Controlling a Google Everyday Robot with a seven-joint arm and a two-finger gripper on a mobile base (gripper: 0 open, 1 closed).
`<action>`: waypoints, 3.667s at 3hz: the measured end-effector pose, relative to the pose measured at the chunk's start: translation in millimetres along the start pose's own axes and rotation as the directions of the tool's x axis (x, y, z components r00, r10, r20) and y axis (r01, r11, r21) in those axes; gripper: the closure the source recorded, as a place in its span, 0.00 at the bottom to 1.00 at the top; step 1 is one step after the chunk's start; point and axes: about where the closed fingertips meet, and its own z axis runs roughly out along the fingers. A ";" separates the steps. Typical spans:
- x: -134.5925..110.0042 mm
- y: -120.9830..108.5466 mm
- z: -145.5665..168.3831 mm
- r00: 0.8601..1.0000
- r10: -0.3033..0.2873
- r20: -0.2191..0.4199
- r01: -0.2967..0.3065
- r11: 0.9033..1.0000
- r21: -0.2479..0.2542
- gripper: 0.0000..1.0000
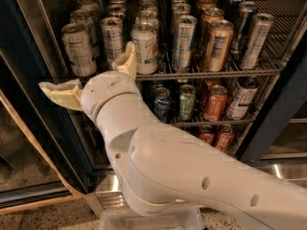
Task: Pick redbull can from top shelf of fridge
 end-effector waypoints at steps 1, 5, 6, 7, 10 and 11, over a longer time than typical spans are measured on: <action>6.3 0.2 4.9 1.000 0.013 -0.006 -0.013 1.000 0.019 0.00; 12.9 -5.4 12.9 0.998 0.029 0.047 -0.034 0.992 0.120 0.00; 14.0 -2.7 17.2 0.995 0.055 0.082 -0.065 0.991 0.121 0.00; 13.9 -2.7 17.2 0.995 0.055 0.082 -0.065 0.991 0.121 0.00; 13.5 -3.2 17.6 0.995 0.052 0.082 -0.062 0.991 0.122 0.18; 15.2 -9.2 18.7 0.996 0.051 0.075 -0.062 0.986 0.155 0.14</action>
Offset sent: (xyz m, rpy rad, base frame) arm 0.0176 0.0037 -0.0118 0.0309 0.0066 -0.0527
